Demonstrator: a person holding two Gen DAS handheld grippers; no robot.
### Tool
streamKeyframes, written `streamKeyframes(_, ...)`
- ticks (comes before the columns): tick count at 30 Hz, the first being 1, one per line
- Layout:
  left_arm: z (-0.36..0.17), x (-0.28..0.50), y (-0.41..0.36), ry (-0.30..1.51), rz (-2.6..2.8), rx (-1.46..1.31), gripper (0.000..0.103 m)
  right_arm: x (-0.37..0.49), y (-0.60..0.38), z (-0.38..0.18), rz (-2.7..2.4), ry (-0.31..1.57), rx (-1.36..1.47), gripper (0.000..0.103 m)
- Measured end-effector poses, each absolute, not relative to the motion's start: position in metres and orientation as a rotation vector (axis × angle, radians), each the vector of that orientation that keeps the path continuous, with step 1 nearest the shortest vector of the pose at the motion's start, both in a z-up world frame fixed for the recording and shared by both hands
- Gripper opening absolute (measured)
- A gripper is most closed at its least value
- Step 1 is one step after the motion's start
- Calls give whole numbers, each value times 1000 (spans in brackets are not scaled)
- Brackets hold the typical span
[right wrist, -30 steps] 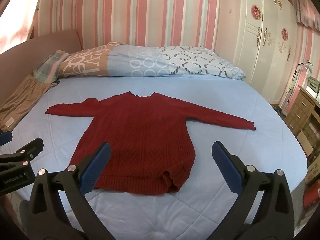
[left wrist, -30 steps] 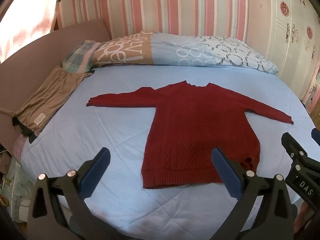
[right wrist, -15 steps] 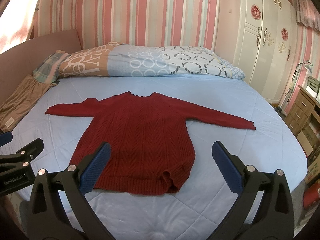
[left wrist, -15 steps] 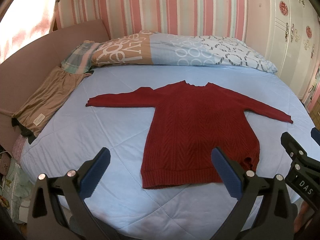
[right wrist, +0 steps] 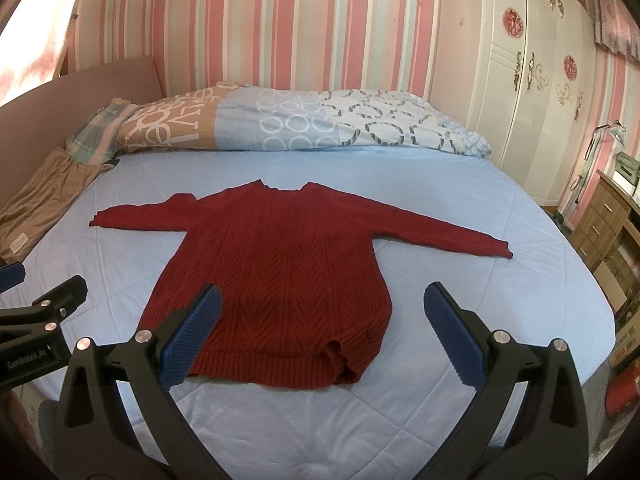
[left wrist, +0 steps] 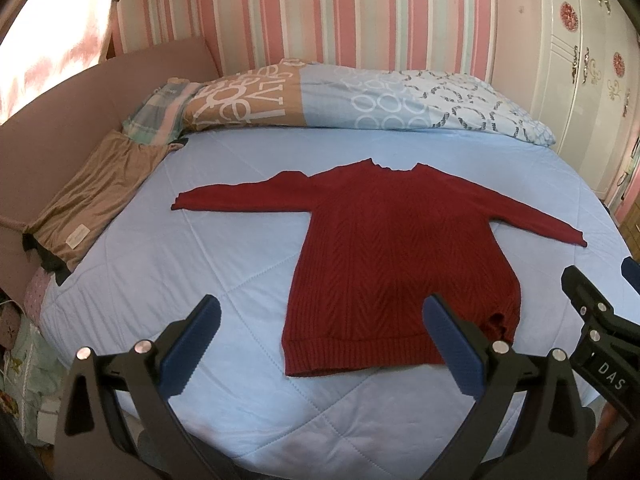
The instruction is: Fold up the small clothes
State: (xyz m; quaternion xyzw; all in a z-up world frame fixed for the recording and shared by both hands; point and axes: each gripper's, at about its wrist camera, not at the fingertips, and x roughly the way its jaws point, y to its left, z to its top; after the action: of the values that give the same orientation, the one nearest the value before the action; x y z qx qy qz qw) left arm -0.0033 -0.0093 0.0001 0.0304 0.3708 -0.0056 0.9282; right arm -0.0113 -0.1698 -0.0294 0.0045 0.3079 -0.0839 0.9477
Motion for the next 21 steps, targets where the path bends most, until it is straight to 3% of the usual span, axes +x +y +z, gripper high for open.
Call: streamKeyframes(21, -22, 12, -7, 798, -21, 64, 101, 7, -170, -53, -169, 670, 7, 100)
